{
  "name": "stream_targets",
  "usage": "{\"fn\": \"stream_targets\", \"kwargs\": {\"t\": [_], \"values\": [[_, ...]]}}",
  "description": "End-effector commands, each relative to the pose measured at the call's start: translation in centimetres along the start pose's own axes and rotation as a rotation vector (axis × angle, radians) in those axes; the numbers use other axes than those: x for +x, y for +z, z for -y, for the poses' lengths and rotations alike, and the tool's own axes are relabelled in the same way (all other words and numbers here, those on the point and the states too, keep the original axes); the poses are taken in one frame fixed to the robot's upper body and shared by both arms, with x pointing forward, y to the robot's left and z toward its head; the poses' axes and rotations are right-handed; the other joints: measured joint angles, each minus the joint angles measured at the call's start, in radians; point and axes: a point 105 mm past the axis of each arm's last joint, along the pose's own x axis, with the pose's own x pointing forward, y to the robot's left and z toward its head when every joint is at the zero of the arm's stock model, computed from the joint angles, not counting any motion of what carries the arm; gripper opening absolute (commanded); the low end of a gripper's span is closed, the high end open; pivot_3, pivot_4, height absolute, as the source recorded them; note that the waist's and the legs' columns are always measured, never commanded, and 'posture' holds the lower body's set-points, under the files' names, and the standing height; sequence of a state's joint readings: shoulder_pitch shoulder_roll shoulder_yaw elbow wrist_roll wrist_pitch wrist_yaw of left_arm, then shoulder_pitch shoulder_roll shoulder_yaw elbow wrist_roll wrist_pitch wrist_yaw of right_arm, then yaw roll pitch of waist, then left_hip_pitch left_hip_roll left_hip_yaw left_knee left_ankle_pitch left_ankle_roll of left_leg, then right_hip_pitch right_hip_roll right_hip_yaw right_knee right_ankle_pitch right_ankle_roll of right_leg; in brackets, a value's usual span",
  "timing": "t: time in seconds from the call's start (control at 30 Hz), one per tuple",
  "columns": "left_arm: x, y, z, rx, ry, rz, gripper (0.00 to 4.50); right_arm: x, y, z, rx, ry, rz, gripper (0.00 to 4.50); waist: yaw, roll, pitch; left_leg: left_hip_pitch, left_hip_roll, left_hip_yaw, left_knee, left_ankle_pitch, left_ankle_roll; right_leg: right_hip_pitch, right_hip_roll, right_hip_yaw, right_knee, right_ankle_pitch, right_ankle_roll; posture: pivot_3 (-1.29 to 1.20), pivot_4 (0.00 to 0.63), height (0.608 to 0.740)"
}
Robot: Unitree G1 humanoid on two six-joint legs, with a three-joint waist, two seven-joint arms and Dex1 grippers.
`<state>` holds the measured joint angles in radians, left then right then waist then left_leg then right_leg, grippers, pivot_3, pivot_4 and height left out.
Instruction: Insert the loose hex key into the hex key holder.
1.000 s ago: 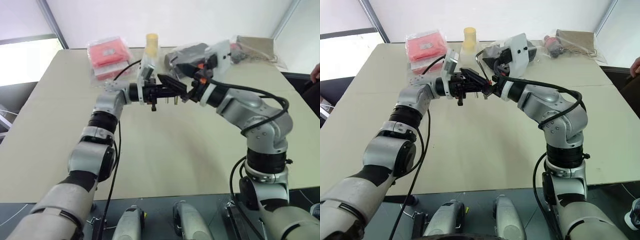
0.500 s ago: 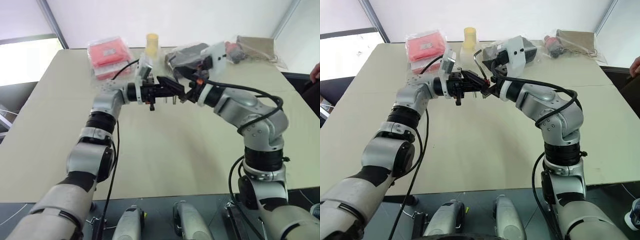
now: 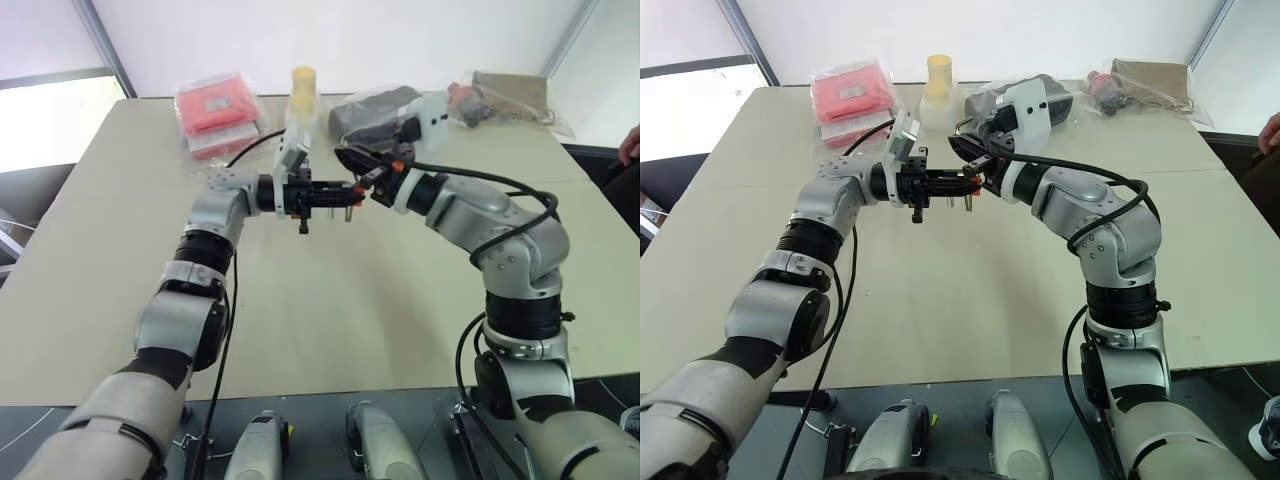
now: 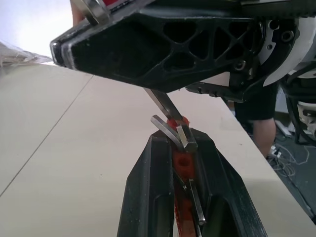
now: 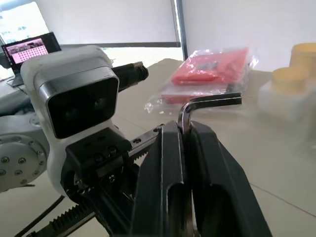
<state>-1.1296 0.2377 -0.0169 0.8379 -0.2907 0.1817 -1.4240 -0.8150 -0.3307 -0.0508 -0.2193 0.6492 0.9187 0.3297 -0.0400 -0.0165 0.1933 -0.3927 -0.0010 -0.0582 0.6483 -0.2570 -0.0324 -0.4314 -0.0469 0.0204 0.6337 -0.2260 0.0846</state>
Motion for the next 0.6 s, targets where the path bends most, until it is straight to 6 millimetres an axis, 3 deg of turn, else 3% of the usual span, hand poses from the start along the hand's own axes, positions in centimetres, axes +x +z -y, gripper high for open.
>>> {"fn": "stream_targets", "kwargs": {"t": [0.03, 0.27, 0.6], "values": [[0.1, 1.3, 0.0, 0.053, 0.001, 0.025, 0.0, 0.0, 2.1, -1.0, -0.026, 0.03, 0.069, 0.02, 0.0, 0.0, 0.0, 0.0, 0.0, 0.0, 0.0, 0.0, 0.0, 0.0, 0.0, 0.0, 0.0, 0.0, 0.0, 0.0, 0.15, 0.74], [-0.1, 3.0, -0.3, 0.021, 0.026, 0.11, 0.0, -0.6, 3.3, 0.3, 0.021, -0.053, 0.147, 0.02, 0.0, 0.0, 0.0, 0.0, 0.0, 0.0, 0.0, 0.0, 0.0, 0.0, 0.0, 0.0, 0.0, 0.0, 0.0, 0.0, 0.15, 0.74], [-0.1, 3.5, -0.1, 0.01, 0.015, 0.13, 0.0, -0.9, 4.1, 1.1, 0.053, -0.108, 0.207, 0.02, -0.001, 0.0, 0.0, 0.0, 0.0, 0.0, 0.0, 0.0, 0.0, 0.0, 0.0, 0.0, 0.0, 0.0, 0.0, 0.0, 0.15, 0.74]]}}
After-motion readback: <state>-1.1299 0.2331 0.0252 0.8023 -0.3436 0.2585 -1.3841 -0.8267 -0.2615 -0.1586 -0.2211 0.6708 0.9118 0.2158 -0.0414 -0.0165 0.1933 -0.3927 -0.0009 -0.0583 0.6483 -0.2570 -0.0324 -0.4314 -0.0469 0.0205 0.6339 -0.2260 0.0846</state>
